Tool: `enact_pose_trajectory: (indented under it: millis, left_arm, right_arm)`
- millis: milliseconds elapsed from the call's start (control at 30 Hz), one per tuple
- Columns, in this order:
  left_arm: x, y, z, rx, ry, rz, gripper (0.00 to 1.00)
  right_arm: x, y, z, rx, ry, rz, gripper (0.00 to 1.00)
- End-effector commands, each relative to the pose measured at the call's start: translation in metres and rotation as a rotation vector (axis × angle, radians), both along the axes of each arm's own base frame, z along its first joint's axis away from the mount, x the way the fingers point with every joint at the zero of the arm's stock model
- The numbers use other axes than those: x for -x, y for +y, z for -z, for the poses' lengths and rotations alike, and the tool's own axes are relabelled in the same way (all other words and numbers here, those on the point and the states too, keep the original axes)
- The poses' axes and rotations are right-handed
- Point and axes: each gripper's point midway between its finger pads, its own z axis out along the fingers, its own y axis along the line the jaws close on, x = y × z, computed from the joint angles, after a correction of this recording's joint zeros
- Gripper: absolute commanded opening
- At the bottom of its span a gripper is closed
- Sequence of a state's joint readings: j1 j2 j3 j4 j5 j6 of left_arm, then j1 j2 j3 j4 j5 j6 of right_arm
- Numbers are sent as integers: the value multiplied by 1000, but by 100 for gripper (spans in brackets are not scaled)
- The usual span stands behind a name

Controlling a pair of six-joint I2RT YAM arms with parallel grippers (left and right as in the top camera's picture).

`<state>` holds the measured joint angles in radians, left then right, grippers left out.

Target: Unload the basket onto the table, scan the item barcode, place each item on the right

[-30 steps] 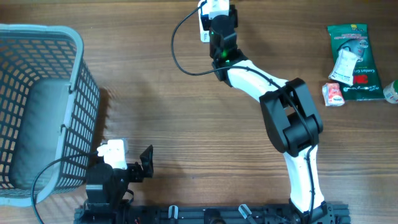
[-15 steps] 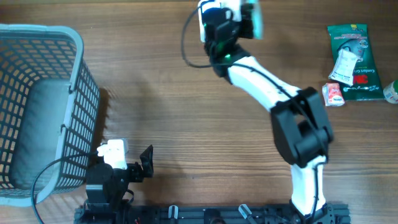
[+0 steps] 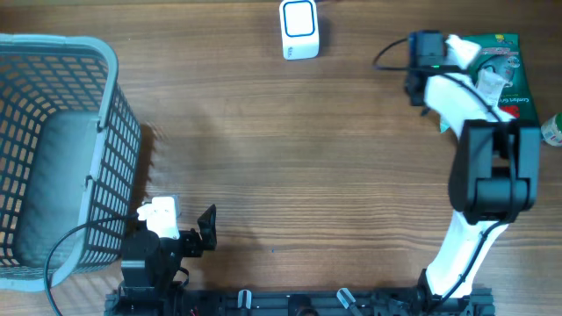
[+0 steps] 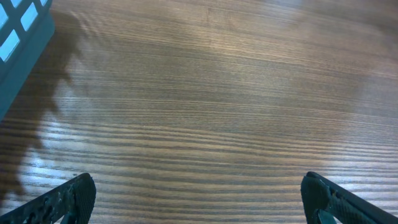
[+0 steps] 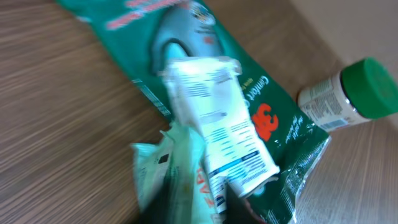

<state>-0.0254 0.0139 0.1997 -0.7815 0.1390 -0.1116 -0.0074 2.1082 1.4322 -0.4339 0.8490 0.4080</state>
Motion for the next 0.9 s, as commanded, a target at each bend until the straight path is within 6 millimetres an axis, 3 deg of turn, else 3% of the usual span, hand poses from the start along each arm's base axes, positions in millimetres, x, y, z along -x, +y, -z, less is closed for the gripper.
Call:
enact_pose_trajectory:
  millis: [0, 100, 133, 200, 233, 300, 333, 433, 500, 600, 633, 700, 767, 867]
  left_arm:
    - [0, 0, 0, 6, -3, -4, 100]
    - [0, 0, 0, 6, -3, -4, 100]
    - [0, 0, 0, 6, -3, -4, 100]
    - [0, 0, 0, 6, -4, -4, 100]
    - [0, 0, 0, 6, -3, -4, 100]
    - [0, 0, 0, 6, -4, -4, 100]
    - [0, 0, 0, 6, -4, -4, 100]
    - [0, 0, 0, 6, -4, -4, 100]
    - [0, 0, 0, 6, -4, -4, 100]
    - [0, 0, 0, 6, -3, -4, 100]
    - [0, 0, 0, 6, -4, -4, 100]
    - [0, 0, 0, 6, -4, -4, 100]
    - [0, 0, 0, 6, -4, -4, 100]
    - [0, 0, 0, 6, -4, -4, 100]
  right_arm:
    - [-17, -4, -29, -60, -27, -68, 99]
    - [-36, 19, -90, -190, -171, -172, 100]
    - [-40, 43, -123, -319, -255, -252, 100]
    - [-28, 99, -190, -577, -376, -472, 100]
    - [-10, 131, -230, -694, -436, -613, 100]
    - [24, 159, -282, -780, -512, -759, 100]
    - [52, 171, -313, -806, -557, -832, 100]
    - [124, 176, -373, -756, -672, -900, 100]
    - [190, 178, -415, -693, -791, -957, 100]
    - [254, 180, -449, -621, -919, -1019, 100]
    - [289, 182, -458, -589, -974, -1046, 100]
    - [324, 183, -462, -564, -1017, -1065, 100]
    - [351, 184, -453, -564, -1016, -1065, 100]
    - [376, 185, -413, -627, -909, -1014, 100]
